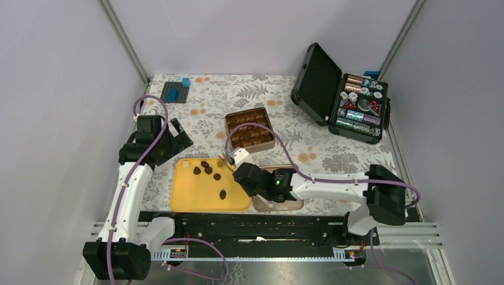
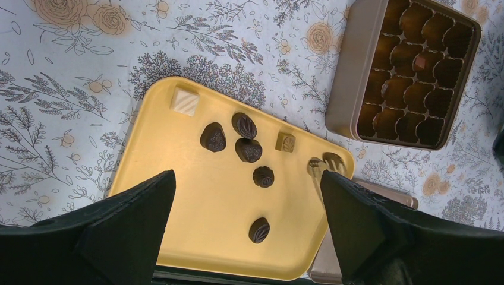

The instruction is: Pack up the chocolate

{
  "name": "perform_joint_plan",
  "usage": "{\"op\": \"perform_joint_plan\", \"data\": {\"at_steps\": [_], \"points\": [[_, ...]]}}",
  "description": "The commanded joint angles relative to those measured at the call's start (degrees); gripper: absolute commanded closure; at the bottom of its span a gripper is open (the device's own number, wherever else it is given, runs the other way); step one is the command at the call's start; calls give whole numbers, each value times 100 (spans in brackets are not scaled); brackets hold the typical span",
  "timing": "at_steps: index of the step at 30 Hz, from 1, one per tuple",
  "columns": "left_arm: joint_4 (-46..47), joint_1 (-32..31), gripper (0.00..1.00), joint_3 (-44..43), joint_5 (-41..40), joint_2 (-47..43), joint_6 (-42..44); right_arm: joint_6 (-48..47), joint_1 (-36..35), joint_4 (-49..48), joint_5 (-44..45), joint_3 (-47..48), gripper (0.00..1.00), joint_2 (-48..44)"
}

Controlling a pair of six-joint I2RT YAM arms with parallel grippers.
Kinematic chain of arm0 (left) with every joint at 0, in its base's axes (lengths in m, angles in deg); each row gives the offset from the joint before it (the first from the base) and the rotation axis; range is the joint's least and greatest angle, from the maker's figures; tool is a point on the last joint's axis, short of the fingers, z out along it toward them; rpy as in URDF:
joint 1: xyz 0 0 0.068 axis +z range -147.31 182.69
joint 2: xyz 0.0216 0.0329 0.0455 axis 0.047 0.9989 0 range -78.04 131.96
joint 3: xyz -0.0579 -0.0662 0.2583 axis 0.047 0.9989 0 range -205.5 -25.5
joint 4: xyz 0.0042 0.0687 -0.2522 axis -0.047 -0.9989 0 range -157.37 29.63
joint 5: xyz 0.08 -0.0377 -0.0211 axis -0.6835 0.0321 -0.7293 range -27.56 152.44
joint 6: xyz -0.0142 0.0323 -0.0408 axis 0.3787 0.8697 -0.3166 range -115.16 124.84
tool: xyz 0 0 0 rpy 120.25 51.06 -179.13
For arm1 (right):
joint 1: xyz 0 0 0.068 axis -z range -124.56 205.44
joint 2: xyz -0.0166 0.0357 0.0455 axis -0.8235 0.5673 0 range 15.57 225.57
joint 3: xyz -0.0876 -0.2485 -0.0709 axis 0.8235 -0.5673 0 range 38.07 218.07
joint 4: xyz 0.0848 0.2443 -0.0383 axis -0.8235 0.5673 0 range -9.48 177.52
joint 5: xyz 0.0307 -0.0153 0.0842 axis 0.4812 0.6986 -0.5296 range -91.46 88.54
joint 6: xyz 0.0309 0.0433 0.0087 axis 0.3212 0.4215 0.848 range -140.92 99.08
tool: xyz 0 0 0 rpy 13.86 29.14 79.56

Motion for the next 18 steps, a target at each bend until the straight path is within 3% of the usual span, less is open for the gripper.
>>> {"op": "perform_joint_plan", "data": {"at_steps": [1,11,18], "points": [[214,21,1,-104,12,-56,48,68,-46,175,225,138,72,-635],[209,25,1,-157,52,-67,32,242,-48,282,128,-13,71,-889],[201,21,1,-195,57,-66,28,135,14,567,238,423,70,-876]]}}
